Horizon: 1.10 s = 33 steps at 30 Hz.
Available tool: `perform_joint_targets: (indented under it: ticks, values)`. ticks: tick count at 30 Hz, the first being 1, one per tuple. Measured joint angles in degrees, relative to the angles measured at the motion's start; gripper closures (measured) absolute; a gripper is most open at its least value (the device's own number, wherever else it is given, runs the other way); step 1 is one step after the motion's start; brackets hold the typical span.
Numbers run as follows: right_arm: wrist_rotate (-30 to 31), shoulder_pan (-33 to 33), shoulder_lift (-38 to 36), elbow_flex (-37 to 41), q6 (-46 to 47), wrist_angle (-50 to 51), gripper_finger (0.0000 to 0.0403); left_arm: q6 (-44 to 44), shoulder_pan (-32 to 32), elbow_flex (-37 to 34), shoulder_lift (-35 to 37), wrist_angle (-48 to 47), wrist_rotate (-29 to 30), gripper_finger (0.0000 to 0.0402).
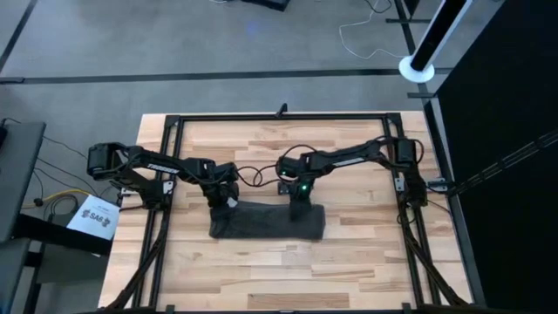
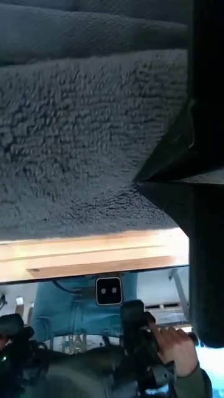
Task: Roll towel
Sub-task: Roll the black towel
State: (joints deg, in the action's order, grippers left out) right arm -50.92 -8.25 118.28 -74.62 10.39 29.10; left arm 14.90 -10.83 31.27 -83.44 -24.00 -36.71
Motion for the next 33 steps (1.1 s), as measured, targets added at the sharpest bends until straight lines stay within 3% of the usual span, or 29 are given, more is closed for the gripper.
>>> perform_joint_targets:
  ticks: [15, 22, 29, 33]
  values:
    - [-0.33, 1.49, 1.99, 0.93, -8.06, 8.80, 0.0403, -3.35, 0.04, 3.62, 3.66, -14.51, -1.11, 0.0377]
    - [0.97, 1.64, 1.86, 1.00, -10.03, 10.17, 0.0403, -3.38, -0.83, 3.54, 3.58, -17.65, 0.46, 0.0324]
    - [4.49, 0.59, -4.40, -2.25, -8.53, 16.67, 0.0403, -2.75, -0.76, 3.41, 3.58, -18.16, 0.61, 0.0311]
    - [3.80, 2.37, -6.72, -7.40, -5.12, 11.47, 0.0403, -2.80, -0.76, 3.38, 3.58, -17.82, 0.64, 0.0310]
